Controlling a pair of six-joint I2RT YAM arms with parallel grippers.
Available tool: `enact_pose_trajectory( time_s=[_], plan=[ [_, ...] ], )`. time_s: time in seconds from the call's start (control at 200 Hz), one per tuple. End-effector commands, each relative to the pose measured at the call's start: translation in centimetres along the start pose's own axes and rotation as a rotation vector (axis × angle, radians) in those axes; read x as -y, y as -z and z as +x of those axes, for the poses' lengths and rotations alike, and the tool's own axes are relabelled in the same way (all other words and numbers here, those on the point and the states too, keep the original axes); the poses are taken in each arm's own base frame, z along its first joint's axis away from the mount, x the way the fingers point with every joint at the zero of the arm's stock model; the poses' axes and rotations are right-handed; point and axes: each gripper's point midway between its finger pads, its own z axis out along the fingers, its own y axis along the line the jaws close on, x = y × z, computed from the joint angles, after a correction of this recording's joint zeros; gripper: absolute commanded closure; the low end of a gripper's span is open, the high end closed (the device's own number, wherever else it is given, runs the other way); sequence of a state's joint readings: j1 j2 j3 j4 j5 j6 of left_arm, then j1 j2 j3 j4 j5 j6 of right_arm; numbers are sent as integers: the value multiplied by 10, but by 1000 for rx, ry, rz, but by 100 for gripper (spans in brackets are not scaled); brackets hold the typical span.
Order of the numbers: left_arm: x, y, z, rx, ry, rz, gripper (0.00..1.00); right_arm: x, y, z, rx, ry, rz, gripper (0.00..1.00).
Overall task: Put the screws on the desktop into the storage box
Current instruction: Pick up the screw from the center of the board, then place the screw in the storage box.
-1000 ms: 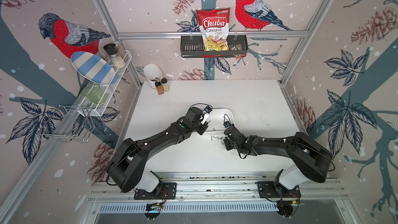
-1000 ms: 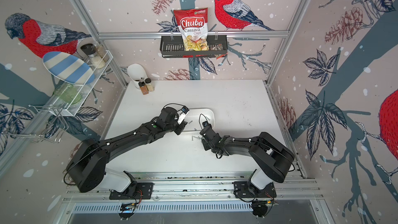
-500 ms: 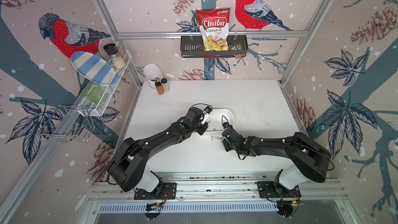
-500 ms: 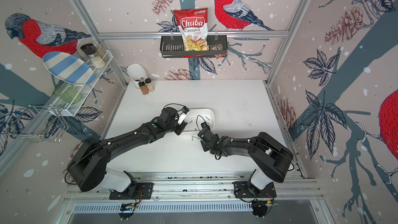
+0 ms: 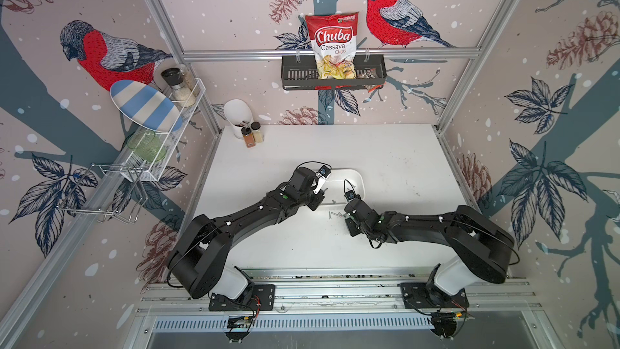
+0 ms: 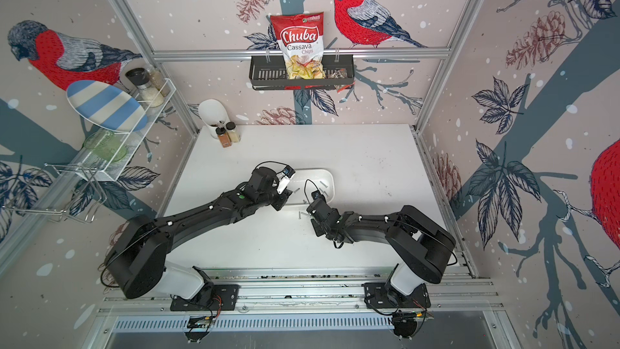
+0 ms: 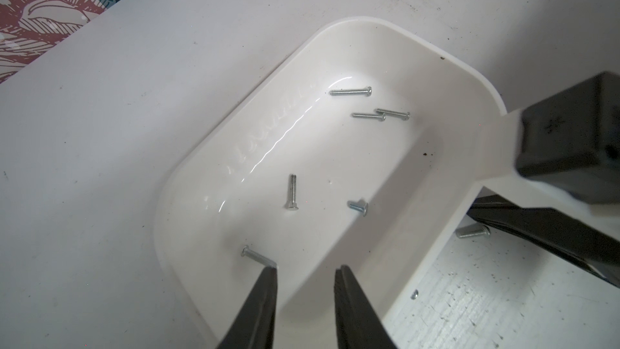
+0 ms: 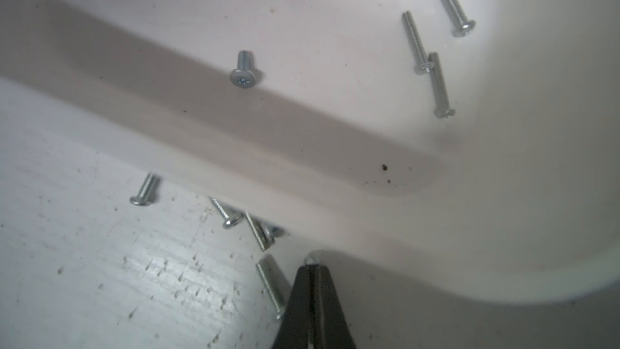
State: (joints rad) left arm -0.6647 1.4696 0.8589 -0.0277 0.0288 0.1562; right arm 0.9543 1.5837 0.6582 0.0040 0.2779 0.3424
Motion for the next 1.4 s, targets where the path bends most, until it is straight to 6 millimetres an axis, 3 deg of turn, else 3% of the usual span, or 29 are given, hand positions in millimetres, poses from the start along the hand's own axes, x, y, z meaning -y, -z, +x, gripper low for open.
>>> enact_pose_trajectory(
  time_s=[0.0,0.22,0.42,0.515,0.64,0.775,0.98,1.196,1.396],
  plan=[
    [5,2,-13,51,9,23,66,1,4,17,-72,23,-10,100],
    [16,11,-27,104,-10,80,66,2,36,-23,37,14,-56,100],
    [45,26,-37,193,-149,184,67,23,69,-86,158,-70,-157,100],
    [69,35,-32,246,-254,282,67,44,70,-112,197,-117,-166,100],
    [107,38,-12,247,-429,415,67,60,51,-133,196,-147,-145,100],
    [133,29,12,186,-532,501,67,66,21,-139,170,-147,-106,100],
    [134,-2,40,49,-610,468,68,67,-7,-126,125,-104,-34,100],
    [142,-20,56,-6,-686,445,67,63,-19,-118,85,-66,7,98],
    [143,-35,56,-19,-735,399,66,60,-21,-117,76,-50,9,93]
  ],
)
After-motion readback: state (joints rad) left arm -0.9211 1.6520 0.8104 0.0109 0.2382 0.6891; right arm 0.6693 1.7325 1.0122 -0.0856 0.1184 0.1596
